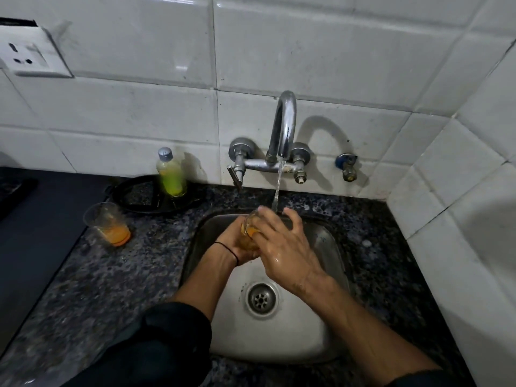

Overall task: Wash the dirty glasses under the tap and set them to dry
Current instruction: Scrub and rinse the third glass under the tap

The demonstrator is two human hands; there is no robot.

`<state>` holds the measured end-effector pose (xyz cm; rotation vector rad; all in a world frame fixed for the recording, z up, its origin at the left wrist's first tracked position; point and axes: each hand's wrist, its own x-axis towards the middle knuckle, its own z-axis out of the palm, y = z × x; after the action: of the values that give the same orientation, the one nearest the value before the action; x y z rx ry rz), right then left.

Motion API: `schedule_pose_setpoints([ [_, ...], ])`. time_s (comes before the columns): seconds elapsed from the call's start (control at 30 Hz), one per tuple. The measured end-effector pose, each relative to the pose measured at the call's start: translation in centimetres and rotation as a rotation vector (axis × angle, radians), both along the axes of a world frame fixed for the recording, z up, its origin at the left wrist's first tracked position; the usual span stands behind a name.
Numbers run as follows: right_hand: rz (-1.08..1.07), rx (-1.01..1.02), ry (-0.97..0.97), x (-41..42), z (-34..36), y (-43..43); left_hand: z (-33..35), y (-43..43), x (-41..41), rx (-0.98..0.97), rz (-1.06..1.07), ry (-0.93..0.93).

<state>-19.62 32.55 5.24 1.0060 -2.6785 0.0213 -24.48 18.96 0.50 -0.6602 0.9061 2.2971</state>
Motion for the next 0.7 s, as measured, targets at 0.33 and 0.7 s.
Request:
schedule_pose_setpoints([
  [0.33,-0.300,-0.234,-0.869,-1.7,-0.6,-1.3,-0.5,2.1,0.2,-0.261,0.097,0.065],
  [0.7,0.015,0.352,-0.353,-0.6,-0.2,-2.0,-1.2,-0.1,1.2,-0.160,-0.037,-0.038],
])
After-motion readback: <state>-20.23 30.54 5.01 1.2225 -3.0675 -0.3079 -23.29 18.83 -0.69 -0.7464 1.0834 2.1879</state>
